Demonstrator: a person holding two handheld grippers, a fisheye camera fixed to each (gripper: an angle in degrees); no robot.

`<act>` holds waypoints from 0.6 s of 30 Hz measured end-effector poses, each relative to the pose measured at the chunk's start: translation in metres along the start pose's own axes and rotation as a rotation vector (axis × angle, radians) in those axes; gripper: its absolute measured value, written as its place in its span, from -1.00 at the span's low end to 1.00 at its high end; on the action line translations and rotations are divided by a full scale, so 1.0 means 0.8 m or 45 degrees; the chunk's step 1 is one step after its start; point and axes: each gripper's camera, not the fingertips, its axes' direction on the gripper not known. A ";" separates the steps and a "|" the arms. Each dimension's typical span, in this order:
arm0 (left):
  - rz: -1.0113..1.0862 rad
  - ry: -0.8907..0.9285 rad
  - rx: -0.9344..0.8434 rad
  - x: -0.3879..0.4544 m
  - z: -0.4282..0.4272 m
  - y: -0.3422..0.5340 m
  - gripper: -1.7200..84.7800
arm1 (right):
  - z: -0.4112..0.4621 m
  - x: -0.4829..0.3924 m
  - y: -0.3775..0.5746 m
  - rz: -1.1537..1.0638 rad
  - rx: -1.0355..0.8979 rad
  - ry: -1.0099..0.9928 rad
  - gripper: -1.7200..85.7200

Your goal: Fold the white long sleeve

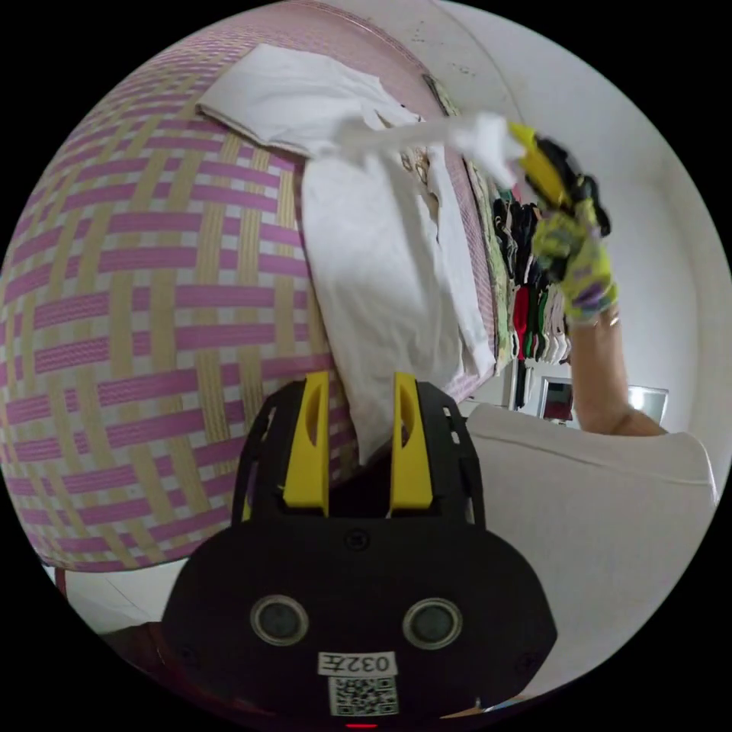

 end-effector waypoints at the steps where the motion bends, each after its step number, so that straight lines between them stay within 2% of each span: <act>1: 0.003 -0.016 -0.010 0.006 0.007 0.005 -0.78 | -0.009 -0.037 -0.041 -0.112 -0.005 0.008 -0.97; 5: -0.033 -0.081 -0.068 0.015 0.036 0.017 -0.90 | -0.051 -0.129 -0.176 -0.329 0.037 -0.097 -0.98; 8: -0.077 -0.069 -0.010 0.010 0.033 0.028 -0.98 | -0.091 -0.160 -0.252 -0.391 0.055 -0.134 -0.98; 13: -0.033 0.068 0.061 0.050 0.008 0.035 -1.00 | -0.195 -0.165 -0.318 -0.423 0.067 -0.063 -0.98; 18: 0.072 0.060 -0.002 0.131 0.035 0.003 -0.98 | -0.348 -0.105 -0.334 -0.352 0.168 0.039 -0.98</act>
